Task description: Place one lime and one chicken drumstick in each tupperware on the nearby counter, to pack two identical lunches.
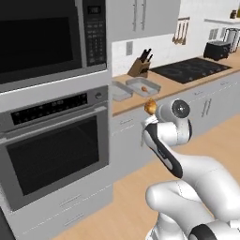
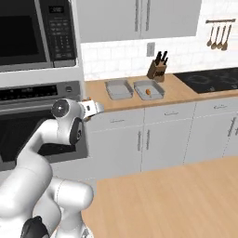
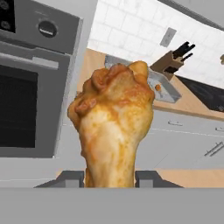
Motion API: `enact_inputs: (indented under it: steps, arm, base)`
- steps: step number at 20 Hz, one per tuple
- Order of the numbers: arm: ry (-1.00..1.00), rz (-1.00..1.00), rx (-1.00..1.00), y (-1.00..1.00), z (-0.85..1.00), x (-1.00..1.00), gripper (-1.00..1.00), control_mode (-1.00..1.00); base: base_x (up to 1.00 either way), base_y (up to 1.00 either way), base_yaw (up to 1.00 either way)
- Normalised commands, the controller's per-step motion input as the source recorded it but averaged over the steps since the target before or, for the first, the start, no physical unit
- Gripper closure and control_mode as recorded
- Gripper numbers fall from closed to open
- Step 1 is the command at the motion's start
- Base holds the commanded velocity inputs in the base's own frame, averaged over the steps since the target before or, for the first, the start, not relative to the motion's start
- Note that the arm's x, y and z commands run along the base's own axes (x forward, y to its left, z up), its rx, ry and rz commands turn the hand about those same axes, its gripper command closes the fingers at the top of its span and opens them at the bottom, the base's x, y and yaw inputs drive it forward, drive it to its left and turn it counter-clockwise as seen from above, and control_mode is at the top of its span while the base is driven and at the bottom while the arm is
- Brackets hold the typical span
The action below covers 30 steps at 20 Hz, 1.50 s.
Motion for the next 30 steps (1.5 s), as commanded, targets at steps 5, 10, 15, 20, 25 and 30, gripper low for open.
enact_inputs:
  steps: [5,10,15,20,25,30]
  arm:
    - [0.0,0.0,0.0,0.0,0.0,0.0,1.0,1.0]
    - [0.0,0.0,0.0,0.0,0.0,0.0,1.0,1.0]
    - [0.0,0.0,0.0,0.0,0.0,0.0,1.0,1.0]
    - [0.0,0.0,0.0,0.0,0.0,0.0,1.0,1.0]
    - [0.0,0.0,0.0,0.0,0.0,0.0,1.0,1.0]
    - [0.0,0.0,0.0,0.0,0.0,0.0,1.0,1.0]
  base:
    - [1.0,-0.36,0.01]
    - [1.0,-0.31,0.14]
    - [0.91,-0.3,0.33]
    - [0.23,-0.03,0.3]
    - [0.25,-0.5,0.03]
    - [0.13,-0.29,0.06]
